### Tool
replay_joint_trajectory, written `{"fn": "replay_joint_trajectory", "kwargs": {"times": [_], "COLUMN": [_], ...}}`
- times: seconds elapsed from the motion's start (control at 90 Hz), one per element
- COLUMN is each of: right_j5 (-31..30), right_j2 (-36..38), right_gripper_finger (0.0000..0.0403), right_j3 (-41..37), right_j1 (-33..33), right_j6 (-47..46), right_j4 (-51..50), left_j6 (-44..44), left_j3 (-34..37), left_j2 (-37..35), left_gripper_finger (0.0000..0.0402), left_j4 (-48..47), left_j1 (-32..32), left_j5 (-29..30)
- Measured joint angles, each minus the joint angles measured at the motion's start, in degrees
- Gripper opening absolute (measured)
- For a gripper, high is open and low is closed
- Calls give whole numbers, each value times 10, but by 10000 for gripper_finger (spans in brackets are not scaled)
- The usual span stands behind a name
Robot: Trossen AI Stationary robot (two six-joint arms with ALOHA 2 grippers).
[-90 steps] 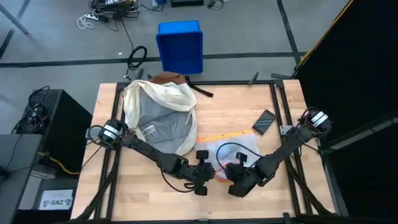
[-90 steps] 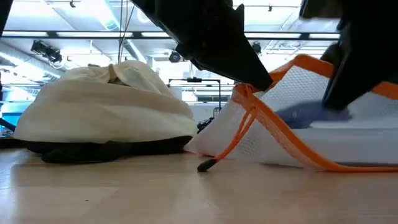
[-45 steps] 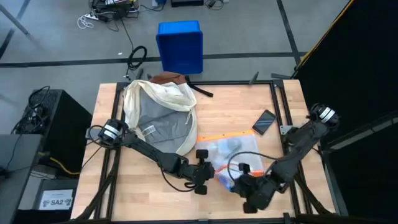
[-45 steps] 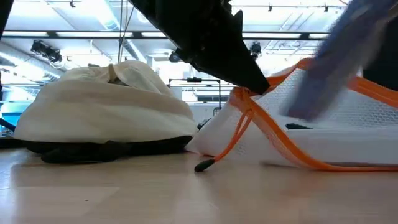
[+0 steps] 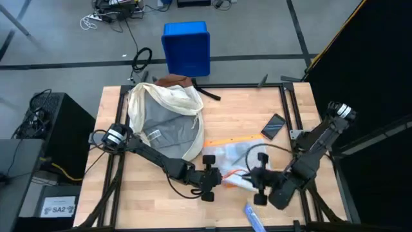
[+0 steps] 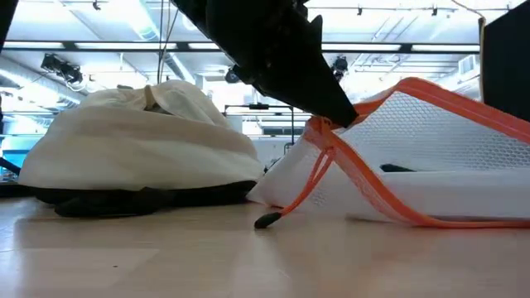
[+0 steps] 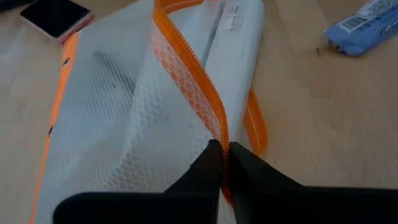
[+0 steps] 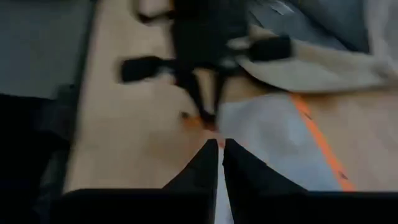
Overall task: Unpack backpack
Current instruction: Remove the violet granola bar from the zip bag
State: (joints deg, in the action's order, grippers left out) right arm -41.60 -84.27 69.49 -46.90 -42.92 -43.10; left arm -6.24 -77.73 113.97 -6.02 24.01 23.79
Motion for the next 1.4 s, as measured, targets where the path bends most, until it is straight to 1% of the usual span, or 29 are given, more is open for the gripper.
{"fn": "replay_joint_trajectory", "kwargs": {"times": [0.156, 0.256, 0.378, 0.444, 0.533, 0.656, 0.744, 0.8, 0.911, 1.033, 1.122, 1.222, 1.289, 1.4], "right_j5": [73, 121, 151, 188, 254, 326, 374, 405, 451, 498, 532, 566, 577, 564], "right_j2": [0, 0, -20, -37, -67, -117, -157, -181, -216, -231, -226, -215, -204, -172], "right_gripper_finger": [0, 0, 0, 0, 0, 0, 0, 0, 0, 0, 0, 0, 0, 0], "right_j3": [-2, -14, -40, -52, -56, -57, -57, -57, -57, -57, -55, -55, -56, -57], "right_j1": [24, 24, 14, 8, -6, -26, -26, -24, -17, -8, -6, -7, -7, -7], "right_j6": [-40, -43, -36, -36, -47, -50, -63, -77, -111, -165, -213, -275, -322, -405], "right_j4": [-33, -15, 28, 58, 107, 205, 260, 276, 278, 227, 161, 50, -37, -192], "left_j6": [0, 0, 0, 0, -3, -4, -4, -5, -7, -7, -7, -7, -7, -7], "left_j3": [0, 0, 0, 0, 0, 0, 0, 0, 0, 0, 0, 0, 0, 0], "left_j2": [0, 0, 0, 0, 0, 0, 0, 0, 0, 0, 0, 0, 0, 0], "left_gripper_finger": [0, 0, 0, 0, 0, 0, 0, 0, 0, 0, 0, 0, 0, 0], "left_j4": [-5, -6, -6, -6, -12, -12, -12, -12, -12, -12, -13, -15, -16, -15], "left_j1": [0, 0, 0, 0, 0, 0, 0, 0, 0, 0, 0, 0, 0, 0], "left_j5": [0, 0, 0, 0, 0, 0, 0, 0, 0, 0, 0, 0, 0, 0]}}
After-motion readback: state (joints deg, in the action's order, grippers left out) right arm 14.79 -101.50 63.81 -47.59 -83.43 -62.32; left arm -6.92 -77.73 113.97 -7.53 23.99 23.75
